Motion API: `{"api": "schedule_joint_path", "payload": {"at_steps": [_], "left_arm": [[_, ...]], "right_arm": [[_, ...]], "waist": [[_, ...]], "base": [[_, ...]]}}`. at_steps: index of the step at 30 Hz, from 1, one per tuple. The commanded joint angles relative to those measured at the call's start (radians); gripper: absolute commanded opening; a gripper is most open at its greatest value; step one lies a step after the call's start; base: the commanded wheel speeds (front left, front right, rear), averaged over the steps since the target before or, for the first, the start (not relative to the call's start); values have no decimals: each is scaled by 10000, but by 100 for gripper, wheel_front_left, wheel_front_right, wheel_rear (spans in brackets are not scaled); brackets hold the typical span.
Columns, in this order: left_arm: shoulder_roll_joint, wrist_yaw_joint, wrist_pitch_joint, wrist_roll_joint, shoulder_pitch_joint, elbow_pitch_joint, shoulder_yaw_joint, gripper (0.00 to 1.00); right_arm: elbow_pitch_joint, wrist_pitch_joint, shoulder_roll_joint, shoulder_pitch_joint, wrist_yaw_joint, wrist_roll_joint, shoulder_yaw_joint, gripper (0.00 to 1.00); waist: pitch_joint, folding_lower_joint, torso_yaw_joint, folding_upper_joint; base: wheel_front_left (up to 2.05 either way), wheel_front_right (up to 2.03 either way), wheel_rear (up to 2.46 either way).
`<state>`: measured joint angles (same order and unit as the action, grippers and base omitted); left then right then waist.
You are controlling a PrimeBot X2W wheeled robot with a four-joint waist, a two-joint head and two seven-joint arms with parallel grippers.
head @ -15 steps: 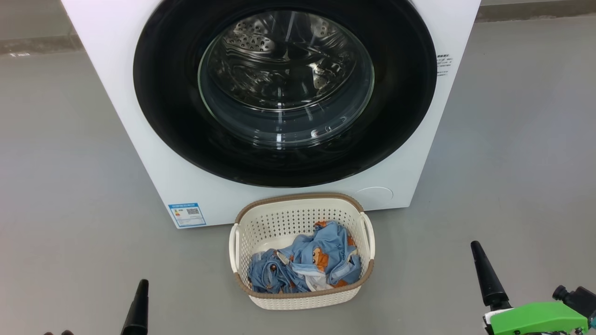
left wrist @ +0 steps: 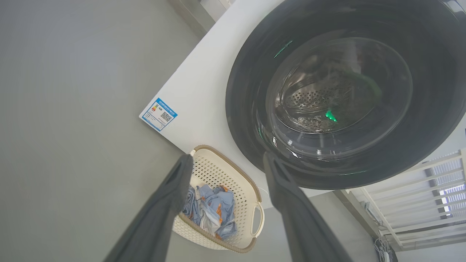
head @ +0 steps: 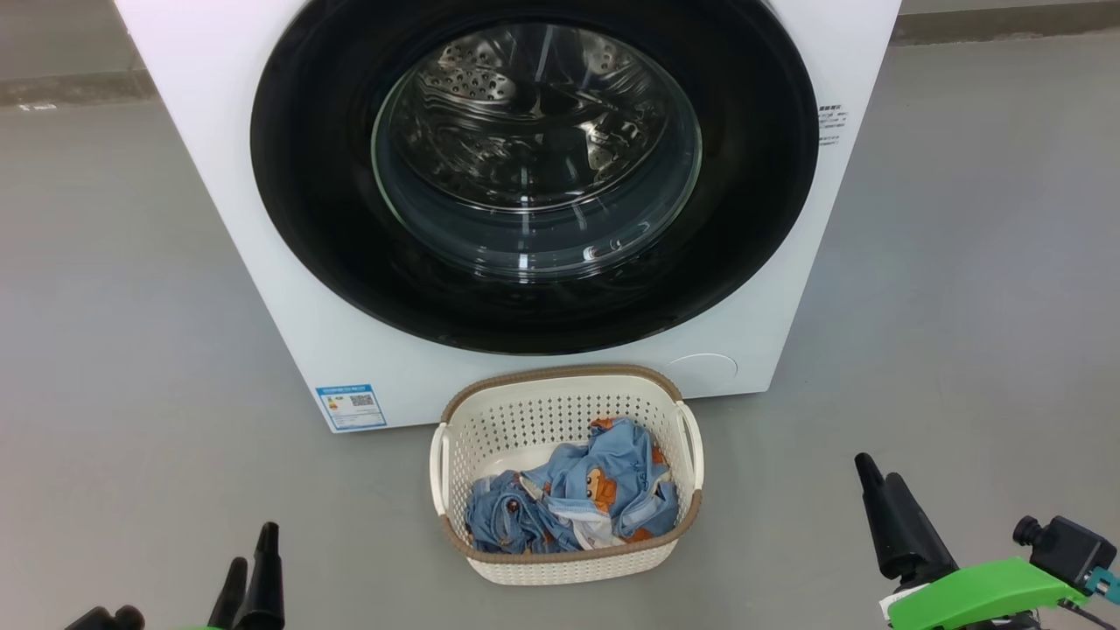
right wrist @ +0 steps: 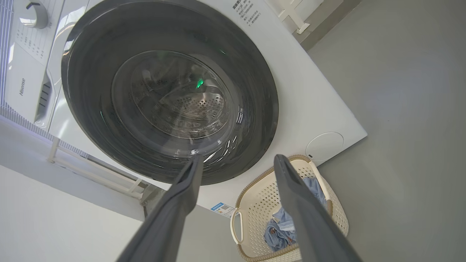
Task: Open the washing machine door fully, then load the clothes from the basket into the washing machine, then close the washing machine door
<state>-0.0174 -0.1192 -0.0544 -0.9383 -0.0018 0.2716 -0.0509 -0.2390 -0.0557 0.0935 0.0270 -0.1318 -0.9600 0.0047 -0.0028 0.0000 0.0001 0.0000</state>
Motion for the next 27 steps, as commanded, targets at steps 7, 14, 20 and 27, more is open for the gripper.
{"api": "schedule_joint_path", "payload": {"at_steps": [7, 14, 20, 27], "left_arm": [[-225, -65, -312, 1288, -188, -341, -298, 100], [-285, -71, -518, 2318, -129, -268, -443, 100], [-329, -74, -724, 3302, -58, -227, -572, 100], [-355, -66, -930, 4208, -37, -170, -682, 100]], "right_arm": [[200, -311, 237, 533, 6, 1213, 301, 100], [83, -516, 342, 556, 7, 2193, 401, 100], [-8, -720, 427, 570, 7, 3053, 435, 100], [-28, -925, 511, 589, 8, 3889, 502, 100]], "waist": [[4, 0, -2, 0], [15, 0, 1, 0], [32, 0, 1, 0], [41, 0, -3, 0]], "base": [[0, 0, 0], [0, 0, 0], [0, 0, 0], [0, 0, 0]]}}
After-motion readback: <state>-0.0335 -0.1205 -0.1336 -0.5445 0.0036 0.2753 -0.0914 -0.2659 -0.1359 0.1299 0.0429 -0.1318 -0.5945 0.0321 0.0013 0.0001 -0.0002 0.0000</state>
